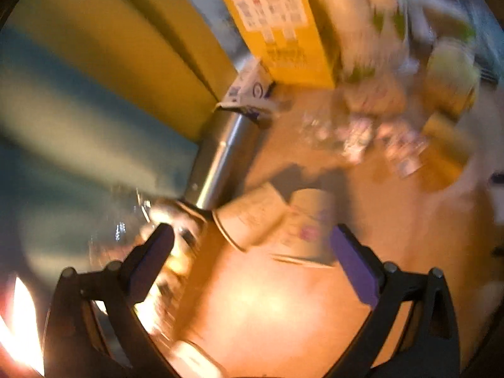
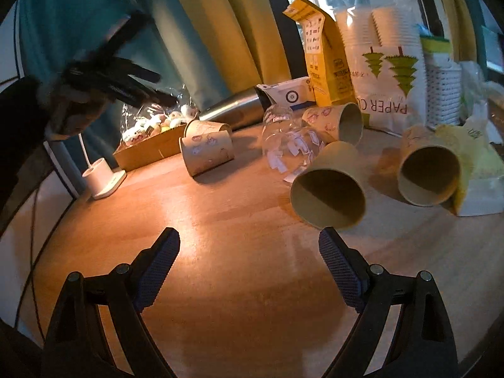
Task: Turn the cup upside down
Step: 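Move the left tool toward the bamboo-drawing paper cup lying on its side, then close the left tool's fingers around the bamboo-drawing cup's body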
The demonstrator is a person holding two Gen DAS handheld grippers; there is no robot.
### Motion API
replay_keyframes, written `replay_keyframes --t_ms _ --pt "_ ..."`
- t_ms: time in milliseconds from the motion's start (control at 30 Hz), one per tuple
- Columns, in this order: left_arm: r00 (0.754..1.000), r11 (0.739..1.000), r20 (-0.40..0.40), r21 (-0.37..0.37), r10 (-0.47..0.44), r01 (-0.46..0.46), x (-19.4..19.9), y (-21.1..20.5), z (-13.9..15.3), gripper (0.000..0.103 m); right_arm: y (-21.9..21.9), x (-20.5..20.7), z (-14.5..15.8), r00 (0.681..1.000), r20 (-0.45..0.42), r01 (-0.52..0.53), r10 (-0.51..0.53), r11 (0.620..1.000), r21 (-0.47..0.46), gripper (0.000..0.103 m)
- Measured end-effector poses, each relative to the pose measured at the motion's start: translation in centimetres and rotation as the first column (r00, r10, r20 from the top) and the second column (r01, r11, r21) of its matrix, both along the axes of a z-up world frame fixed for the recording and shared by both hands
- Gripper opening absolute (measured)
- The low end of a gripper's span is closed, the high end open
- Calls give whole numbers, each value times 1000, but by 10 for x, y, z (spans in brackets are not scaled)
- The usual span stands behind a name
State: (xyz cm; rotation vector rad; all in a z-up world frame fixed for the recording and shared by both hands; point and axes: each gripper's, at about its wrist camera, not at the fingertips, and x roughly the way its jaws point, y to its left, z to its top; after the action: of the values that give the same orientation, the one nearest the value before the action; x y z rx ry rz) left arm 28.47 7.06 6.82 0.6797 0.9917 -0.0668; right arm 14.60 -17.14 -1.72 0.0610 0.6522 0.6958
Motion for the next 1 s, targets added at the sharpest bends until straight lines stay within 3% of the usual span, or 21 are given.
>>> replay_keyframes --t_ms 267,400,667,733,800,867,933,1000 --pt "981 976 -183 192 -68 104 61 14 -63 100 -10 13 -4 999 -39 16 -14 997 72 92" --pt "961 967 -260 211 -88 146 73 17 -80 100 -10 16 -6 999 -48 8 -4 996 86 92" --pt "920 969 -366 143 -138 203 80 9 -91 98 -12 18 -6 997 -71 -4 13 993 120 92" --pt "904 972 -401 112 -146 206 84 7 -95 92 -12 17 -6 997 -69 -10 18 993 119 92" --pt "877 976 -453 61 -159 208 84 7 -100 92 -13 16 -5 998 -65 -15 23 992 122 92" --pt "868 974 -465 49 -174 222 83 6 -102 92 -14 15 -6 997 -67 -18 27 991 131 92" --pt "869 982 -467 5 -163 187 90 9 -100 92 -16 15 -5 997 -68 -15 25 990 139 92" --pt "852 987 -501 -29 -152 160 96 14 -109 92 -17 14 -4 997 -69 -16 26 989 145 92"
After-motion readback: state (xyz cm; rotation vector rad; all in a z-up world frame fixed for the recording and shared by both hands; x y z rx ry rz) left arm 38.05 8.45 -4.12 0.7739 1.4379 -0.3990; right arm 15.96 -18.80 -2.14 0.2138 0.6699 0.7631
